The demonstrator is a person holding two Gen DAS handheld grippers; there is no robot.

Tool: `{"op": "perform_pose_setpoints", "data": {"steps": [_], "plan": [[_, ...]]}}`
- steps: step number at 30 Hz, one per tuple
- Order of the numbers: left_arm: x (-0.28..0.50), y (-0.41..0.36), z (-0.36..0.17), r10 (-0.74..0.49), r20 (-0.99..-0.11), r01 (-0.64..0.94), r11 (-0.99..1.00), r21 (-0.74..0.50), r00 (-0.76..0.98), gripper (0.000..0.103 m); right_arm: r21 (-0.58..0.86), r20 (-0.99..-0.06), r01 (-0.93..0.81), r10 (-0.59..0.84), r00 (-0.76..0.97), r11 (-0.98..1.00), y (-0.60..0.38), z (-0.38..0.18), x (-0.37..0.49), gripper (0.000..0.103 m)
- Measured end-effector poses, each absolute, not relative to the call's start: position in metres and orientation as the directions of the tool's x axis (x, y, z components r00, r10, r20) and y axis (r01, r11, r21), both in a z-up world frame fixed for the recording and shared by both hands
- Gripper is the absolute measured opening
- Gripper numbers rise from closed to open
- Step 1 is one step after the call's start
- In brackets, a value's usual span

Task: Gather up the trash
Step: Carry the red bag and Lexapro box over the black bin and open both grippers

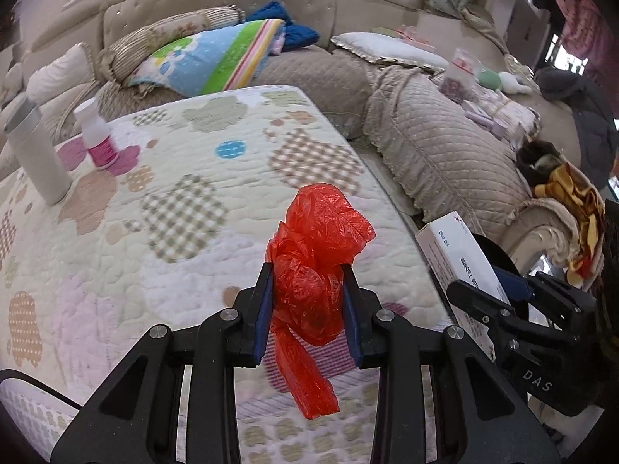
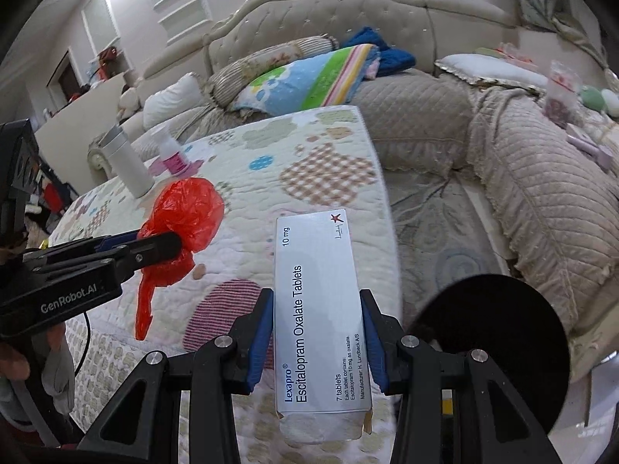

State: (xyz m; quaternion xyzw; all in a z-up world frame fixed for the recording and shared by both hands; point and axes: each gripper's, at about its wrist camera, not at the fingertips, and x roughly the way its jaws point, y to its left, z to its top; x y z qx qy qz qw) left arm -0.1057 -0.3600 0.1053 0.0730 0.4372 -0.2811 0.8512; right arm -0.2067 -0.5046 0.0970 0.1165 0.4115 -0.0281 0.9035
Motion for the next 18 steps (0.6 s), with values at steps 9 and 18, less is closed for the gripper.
{"op": "perform_pose_setpoints", "data": {"steps": [9,18], "plan": [[-0.125,-0.402,0.108,-0.438,-0.783,0.603,0.791,-0.103,0.442,0.029,0.185,-0.748,0.225,-0.011,0.663,0.957,-0.538,0.099,-0.233,0.042],[-0.138,-0.443,0.101,-0.452,-0.794,0.655,0.750,-0.092,0.407,0.029,0.191,-0.758,0.301,-0.054,0.650,0.934,-0.572,0.093,-0.256,0.042]]}}
